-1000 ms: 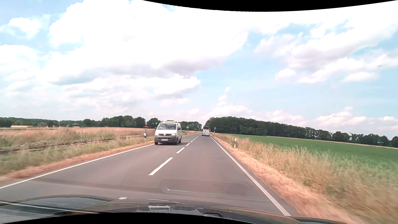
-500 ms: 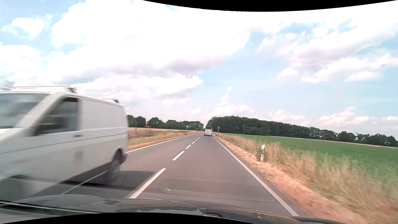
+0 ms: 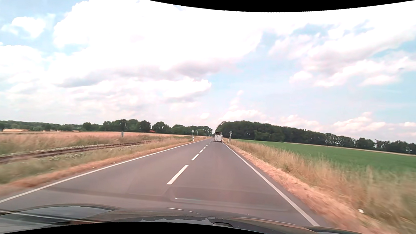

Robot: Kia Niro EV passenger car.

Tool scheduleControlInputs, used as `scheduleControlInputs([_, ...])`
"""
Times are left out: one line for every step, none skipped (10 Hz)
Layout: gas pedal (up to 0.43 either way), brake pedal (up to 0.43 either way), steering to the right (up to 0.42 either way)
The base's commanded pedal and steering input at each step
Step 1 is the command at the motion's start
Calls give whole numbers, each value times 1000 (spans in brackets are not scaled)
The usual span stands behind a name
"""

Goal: Follow the waypoints while adhering to traffic rules and regulations

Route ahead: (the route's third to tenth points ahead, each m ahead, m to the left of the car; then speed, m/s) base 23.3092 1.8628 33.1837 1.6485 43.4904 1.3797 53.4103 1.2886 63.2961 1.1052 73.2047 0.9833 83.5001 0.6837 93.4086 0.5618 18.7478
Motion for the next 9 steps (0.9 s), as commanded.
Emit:
scheduleControlInputs([299,0,3])
scheduleControlInputs([287,0,3])
scheduleControlInputs([280,0,3])
scheduleControlInputs([280,0,3])
scheduleControlInputs([268,0,3])
scheduleControlInputs([268,0,3])
scheduleControlInputs([268,0,3])
scheduleControlInputs([260,0,2])
scheduleControlInputs([248,0,1])
